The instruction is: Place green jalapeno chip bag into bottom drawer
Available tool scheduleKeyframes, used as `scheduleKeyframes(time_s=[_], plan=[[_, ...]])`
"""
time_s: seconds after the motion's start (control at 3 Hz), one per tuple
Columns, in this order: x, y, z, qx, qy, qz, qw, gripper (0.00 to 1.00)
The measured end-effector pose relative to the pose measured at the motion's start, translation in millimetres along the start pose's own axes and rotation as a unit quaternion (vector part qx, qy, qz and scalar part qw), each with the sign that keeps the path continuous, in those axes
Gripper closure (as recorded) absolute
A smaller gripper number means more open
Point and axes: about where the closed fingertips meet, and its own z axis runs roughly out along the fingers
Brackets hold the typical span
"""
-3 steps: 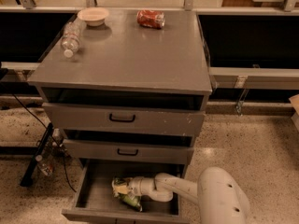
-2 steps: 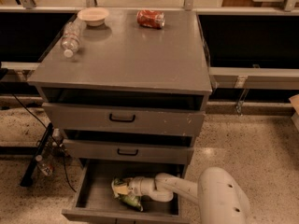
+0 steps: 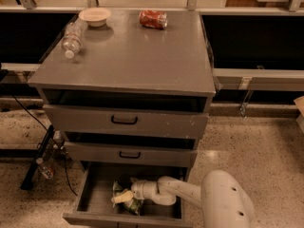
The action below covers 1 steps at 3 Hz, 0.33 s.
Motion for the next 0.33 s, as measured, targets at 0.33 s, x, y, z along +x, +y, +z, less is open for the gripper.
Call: scheduleKeyframes(time_s=[0.33], plan=[[0.0,0.0,0.0,0.000,0.000,0.000,1.0000,0.00]])
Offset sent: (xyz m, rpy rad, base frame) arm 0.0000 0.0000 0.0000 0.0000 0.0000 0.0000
